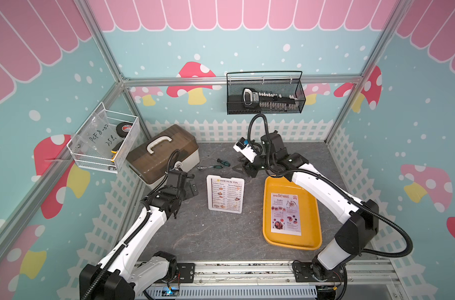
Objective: Replace the menus in the menu holders
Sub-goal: Adjust the menu holder at the center of the board.
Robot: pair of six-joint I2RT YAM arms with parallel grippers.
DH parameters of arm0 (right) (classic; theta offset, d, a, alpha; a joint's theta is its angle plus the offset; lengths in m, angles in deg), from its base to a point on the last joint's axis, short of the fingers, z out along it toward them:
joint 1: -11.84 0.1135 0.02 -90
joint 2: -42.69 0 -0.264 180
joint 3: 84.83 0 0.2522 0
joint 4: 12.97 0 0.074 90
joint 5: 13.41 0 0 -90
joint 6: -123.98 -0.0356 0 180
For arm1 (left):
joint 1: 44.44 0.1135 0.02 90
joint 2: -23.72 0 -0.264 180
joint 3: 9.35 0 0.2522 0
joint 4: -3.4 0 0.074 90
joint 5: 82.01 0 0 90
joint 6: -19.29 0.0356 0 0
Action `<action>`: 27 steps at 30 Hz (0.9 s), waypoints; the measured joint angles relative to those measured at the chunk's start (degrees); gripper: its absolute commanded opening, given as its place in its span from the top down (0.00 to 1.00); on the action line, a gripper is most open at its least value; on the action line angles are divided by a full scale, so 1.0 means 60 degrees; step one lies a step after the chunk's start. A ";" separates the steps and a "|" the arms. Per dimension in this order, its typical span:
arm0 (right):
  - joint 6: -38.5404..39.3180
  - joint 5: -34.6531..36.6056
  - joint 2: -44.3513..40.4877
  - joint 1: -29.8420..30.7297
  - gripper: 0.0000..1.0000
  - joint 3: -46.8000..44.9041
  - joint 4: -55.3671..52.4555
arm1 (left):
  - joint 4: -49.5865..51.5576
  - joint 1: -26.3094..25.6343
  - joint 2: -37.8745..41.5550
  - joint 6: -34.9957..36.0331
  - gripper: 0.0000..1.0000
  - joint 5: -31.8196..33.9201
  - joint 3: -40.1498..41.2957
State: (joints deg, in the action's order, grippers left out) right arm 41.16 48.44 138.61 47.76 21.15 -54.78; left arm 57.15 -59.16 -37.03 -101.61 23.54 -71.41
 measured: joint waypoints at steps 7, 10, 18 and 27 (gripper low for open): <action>0.0080 -0.0109 0.1126 0.0459 0.61 0.0903 -0.1144 | 0.0758 0.0011 0.0033 -0.0324 0.00 -0.0036 0.0015; 0.0098 -0.0073 0.1402 0.0532 0.63 0.1140 -0.1497 | 0.0809 0.0127 0.0025 -0.0321 0.00 -0.0109 0.0011; 0.0168 -0.0033 0.1592 0.0594 0.74 0.1326 -0.1880 | 0.0896 0.0255 -0.0073 -0.0222 0.01 -0.0131 -0.0430; 0.0197 -0.0055 0.1865 0.0659 0.78 0.1508 -0.2113 | 0.0903 0.0317 -0.0106 -0.0025 0.00 -0.0087 -0.0586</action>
State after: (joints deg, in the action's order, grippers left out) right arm 42.34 48.12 149.80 51.72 30.20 -67.46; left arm 62.57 -57.26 -37.67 -101.76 23.02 -74.93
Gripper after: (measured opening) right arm 0.237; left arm 0.995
